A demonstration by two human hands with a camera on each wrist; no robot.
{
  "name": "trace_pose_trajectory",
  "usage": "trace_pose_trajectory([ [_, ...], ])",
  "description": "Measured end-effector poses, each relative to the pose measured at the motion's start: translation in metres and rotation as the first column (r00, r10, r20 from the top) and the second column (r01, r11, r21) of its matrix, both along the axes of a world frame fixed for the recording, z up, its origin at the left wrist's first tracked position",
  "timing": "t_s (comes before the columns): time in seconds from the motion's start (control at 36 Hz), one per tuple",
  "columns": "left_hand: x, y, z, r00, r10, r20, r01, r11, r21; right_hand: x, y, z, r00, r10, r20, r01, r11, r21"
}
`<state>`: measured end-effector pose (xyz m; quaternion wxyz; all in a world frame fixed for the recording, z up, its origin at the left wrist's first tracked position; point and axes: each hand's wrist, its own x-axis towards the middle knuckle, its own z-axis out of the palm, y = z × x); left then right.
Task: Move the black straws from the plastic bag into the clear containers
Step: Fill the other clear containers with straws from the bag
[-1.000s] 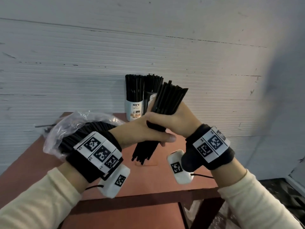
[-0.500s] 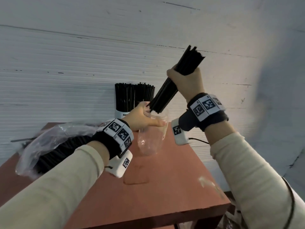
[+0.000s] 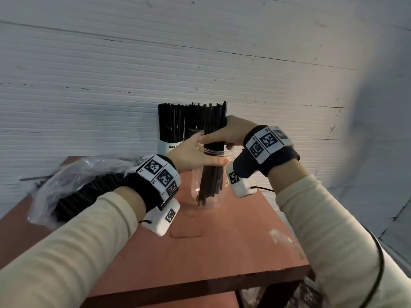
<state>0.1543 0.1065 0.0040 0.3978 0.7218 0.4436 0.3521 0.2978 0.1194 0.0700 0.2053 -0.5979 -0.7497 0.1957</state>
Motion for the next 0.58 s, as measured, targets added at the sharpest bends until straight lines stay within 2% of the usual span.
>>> trace_pose_trajectory([
  [0.19, 0.002, -0.005, -0.001, 1.0, -0.029, 0.004, 0.029, 0.997, 0.068, 0.003, -0.013, 0.001, 1.0, -0.02, 0.014, 0.019, 0.998, 0.066],
  [0.25, 0.0, -0.008, -0.001, 1.0, 0.002, 0.011, -0.002, 0.999, 0.037, 0.003, -0.017, 0.003, 0.999, -0.035, 0.029, 0.032, 0.994, 0.102],
  [0.36, -0.011, -0.018, -0.002, 0.991, 0.096, -0.089, -0.096, 0.995, 0.003, 0.003, -0.032, 0.007, 0.996, -0.086, 0.015, 0.079, 0.964, 0.255],
  [0.44, -0.028, -0.028, -0.001, 0.972, 0.213, -0.1, -0.195, 0.968, 0.157, -0.002, -0.045, 0.01, 0.998, -0.067, -0.018, 0.067, 0.863, 0.501],
  [0.53, -0.055, -0.036, 0.005, 0.943, 0.318, -0.095, -0.262, 0.888, 0.378, -0.02, -0.059, 0.008, 0.986, 0.102, -0.13, 0.02, 0.706, 0.708],
  [0.58, -0.075, -0.043, 0.012, 0.922, 0.376, -0.095, -0.296, 0.84, 0.455, -0.037, -0.069, 0.003, 0.961, 0.214, -0.176, -0.005, 0.649, 0.761],
])
